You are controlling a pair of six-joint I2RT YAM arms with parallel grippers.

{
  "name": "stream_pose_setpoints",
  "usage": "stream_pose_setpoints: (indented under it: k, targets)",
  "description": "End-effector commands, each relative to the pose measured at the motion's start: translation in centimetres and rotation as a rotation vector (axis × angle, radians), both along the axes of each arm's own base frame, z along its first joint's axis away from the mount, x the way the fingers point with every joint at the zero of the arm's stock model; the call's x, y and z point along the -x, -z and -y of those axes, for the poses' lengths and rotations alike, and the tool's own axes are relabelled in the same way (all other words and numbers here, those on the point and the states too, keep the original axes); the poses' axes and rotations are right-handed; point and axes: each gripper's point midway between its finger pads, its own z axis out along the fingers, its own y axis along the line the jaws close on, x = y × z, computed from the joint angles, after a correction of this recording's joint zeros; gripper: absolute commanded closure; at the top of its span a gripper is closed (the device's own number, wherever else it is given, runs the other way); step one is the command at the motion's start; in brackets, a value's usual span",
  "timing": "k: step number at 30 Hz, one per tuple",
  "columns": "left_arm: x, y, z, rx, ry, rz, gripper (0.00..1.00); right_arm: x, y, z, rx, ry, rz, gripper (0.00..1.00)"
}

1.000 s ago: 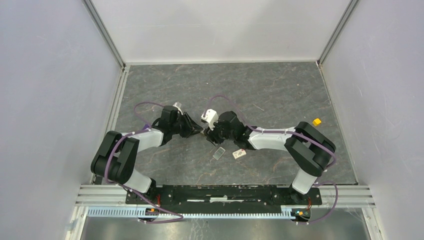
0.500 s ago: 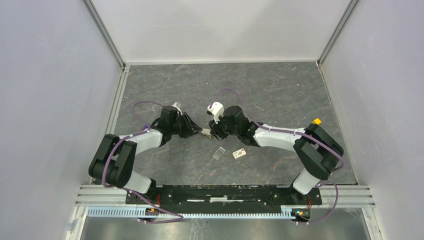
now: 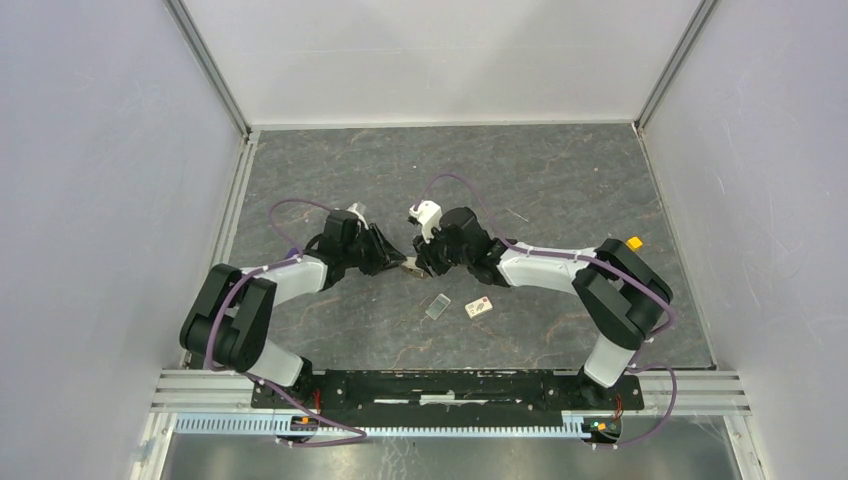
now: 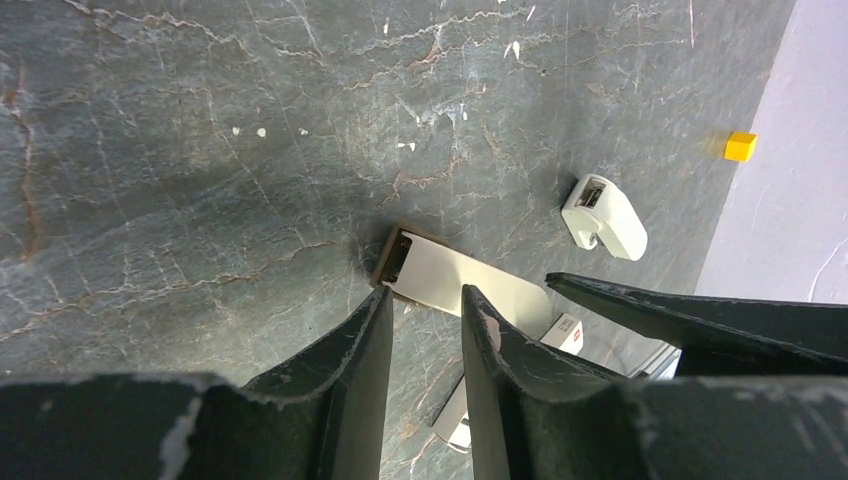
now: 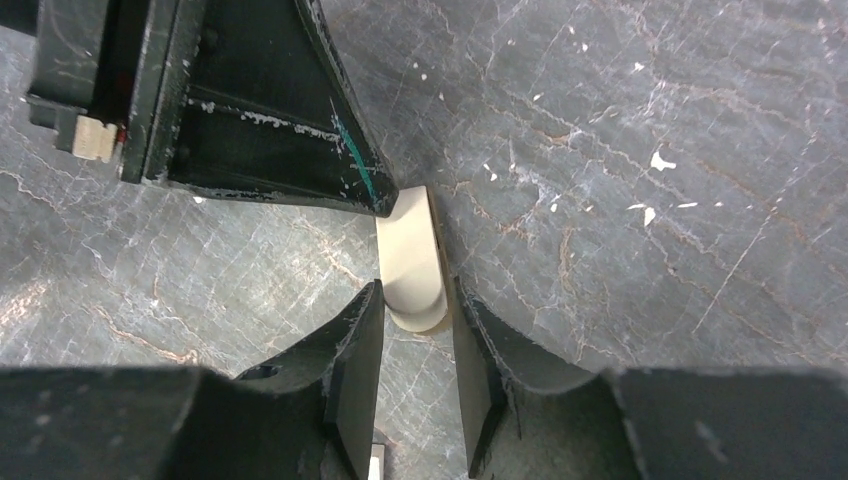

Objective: Load the staples into the stapler

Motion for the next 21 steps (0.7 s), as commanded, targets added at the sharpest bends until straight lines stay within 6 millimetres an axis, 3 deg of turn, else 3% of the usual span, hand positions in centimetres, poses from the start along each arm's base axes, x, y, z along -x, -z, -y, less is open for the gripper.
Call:
stream_pose_setpoints:
  k: [1,12,21]
  targets:
    - [-1.2,-0.6,0.4,-0.026,0.03,0.058,0.61,-0.3,0.9,-0.4,0.003,0.011,-0.034,0.65]
    - [-0.9,0.2,0.5,-0.043,0.041,0.043,0.62,1.2,4.0,1.3,0.042,0.033,-0.09,0.72]
    - [-0.4,1.3,0.8,-0.056,0.049,0.017,0.66,3.0,8.0,3.5,0.086,0.071,-0.152,0.74]
